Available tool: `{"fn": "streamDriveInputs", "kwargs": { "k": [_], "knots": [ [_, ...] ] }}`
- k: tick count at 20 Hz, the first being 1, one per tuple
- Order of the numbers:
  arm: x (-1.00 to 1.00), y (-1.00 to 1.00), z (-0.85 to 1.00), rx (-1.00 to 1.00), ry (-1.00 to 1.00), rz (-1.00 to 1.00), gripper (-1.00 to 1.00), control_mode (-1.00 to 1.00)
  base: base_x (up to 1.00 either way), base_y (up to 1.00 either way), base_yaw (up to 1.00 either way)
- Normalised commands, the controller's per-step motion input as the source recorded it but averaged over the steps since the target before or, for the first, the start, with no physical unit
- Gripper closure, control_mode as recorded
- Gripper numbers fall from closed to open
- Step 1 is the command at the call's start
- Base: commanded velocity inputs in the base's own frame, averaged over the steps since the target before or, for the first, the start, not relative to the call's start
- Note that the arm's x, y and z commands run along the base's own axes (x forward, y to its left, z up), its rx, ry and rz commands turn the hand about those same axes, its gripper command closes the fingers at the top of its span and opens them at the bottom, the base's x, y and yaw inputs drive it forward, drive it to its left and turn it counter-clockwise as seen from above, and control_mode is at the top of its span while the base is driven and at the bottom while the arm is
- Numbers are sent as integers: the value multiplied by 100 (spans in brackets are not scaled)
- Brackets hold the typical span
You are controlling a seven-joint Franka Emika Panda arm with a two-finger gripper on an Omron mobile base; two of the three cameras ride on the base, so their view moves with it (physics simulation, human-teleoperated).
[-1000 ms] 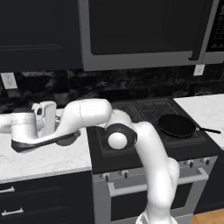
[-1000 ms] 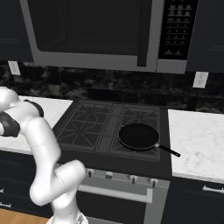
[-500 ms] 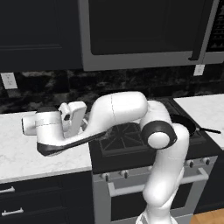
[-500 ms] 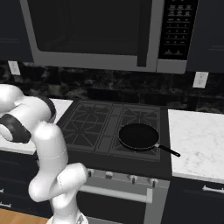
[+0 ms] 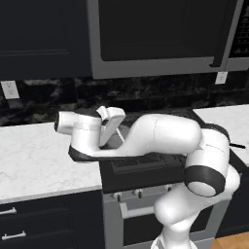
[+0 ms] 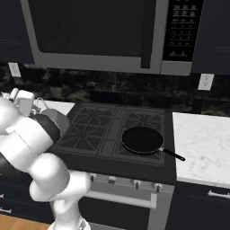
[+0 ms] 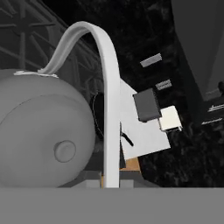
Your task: Pick the kettle from the counter and place it on a stove burner. Then turn the burner on.
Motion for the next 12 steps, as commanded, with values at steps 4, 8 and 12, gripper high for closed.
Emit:
{"fn": "streamDriveInputs", "kwargs": {
  "k": [4,8,12],
  "knots": [
    [10,-91,4,22,0,20,100,-100,0,0,0],
    [33,-91,15,20,5,18,100,-100,0,0,0],
    [65,-31,3,5,36,3,100,-100,0,0,0]
  ]
}}
